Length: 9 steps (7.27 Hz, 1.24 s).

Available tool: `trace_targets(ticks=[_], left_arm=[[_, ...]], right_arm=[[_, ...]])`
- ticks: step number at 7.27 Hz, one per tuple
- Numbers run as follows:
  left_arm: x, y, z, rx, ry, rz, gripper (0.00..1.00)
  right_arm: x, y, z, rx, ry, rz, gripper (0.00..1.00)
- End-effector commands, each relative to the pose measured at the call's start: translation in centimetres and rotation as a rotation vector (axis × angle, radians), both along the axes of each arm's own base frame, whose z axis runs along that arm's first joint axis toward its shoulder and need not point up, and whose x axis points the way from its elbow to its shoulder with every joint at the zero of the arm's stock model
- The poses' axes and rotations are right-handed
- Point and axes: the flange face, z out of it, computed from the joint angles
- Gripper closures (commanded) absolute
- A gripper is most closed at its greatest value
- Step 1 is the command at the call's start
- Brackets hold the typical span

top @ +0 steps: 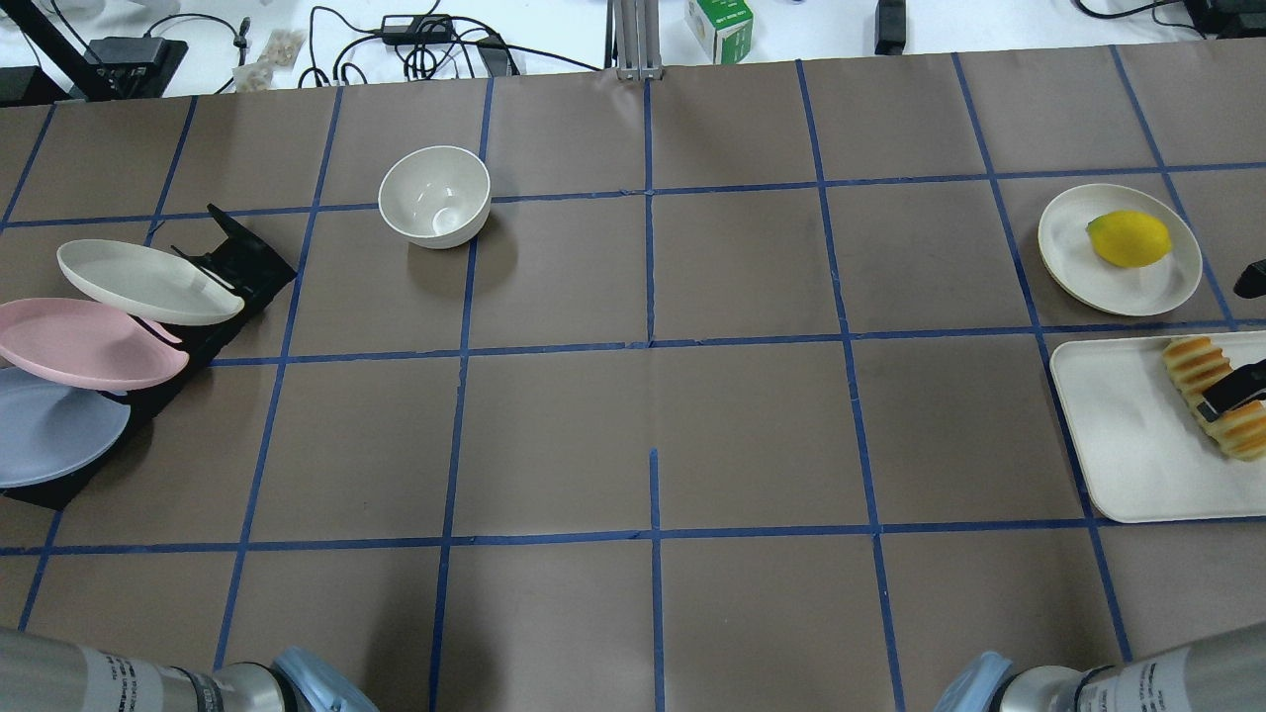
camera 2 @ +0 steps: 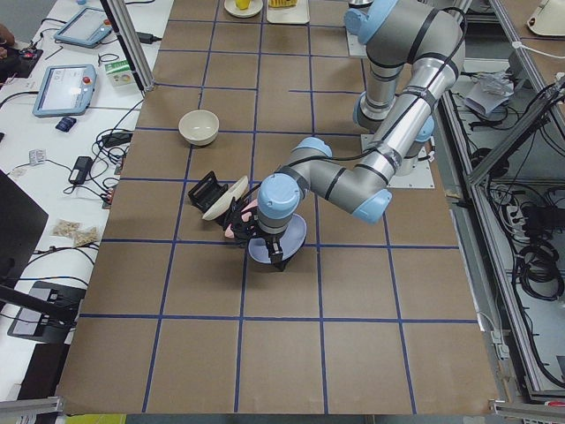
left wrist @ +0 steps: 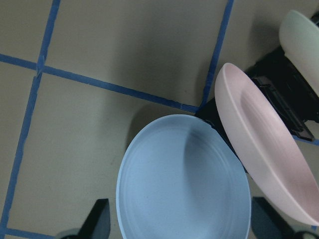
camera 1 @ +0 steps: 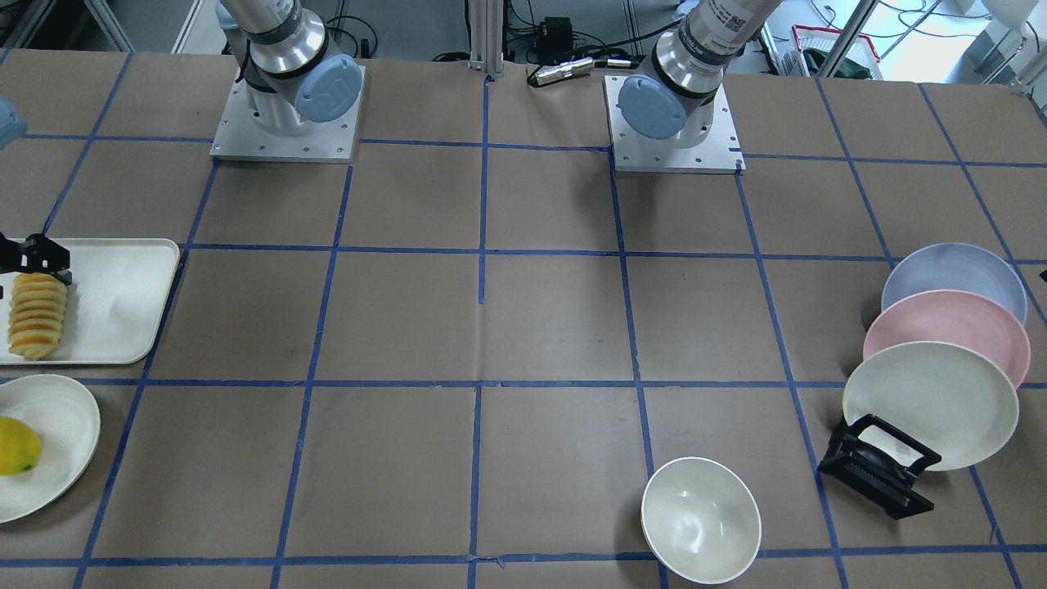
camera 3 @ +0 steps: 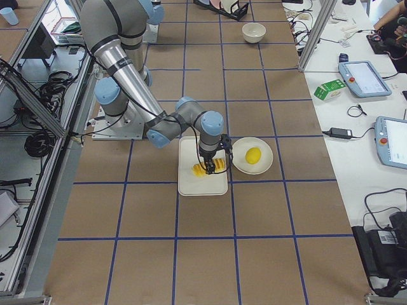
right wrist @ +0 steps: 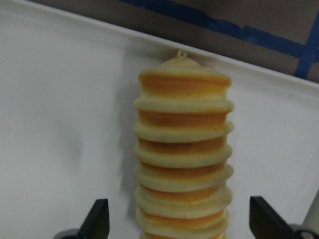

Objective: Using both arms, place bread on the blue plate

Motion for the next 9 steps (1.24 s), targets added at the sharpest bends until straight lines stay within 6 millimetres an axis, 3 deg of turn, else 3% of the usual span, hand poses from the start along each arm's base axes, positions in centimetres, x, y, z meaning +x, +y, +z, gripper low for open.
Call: trace_targets(ticks=[1, 3, 7, 8, 9], left_arm=[[1.4, 0.0, -4.3, 0.035, 0.056, -0.006, 0.00], [2.0, 0.0, -6.8, 0.058, 0.086, -0.011, 0.00], [2.2, 0.1, -8.9, 0.106, 0.105, -0.003, 0.00], [2.2, 0.2, -9.0, 0.110, 0.110, 0.000, 0.00], [2.1, 0.2, -9.2, 0.112, 0.116, 0.003, 0.08]], right_arm=[[-0.3, -0.3, -1.8, 0.012, -0.013, 0.014, 0.00], [-0.4, -0.4, -1.9, 0.007, -0.007, 0.012, 0.00], [-1.0, -1.1, -3.1, 0.010, -0.026, 0.010, 0.01], [-1.1, -1.1, -2.9, 0.008, -0.024, 0.010, 0.37], [-1.1, -1.2, -2.7, 0.004, -0.022, 0.007, 0.56]])
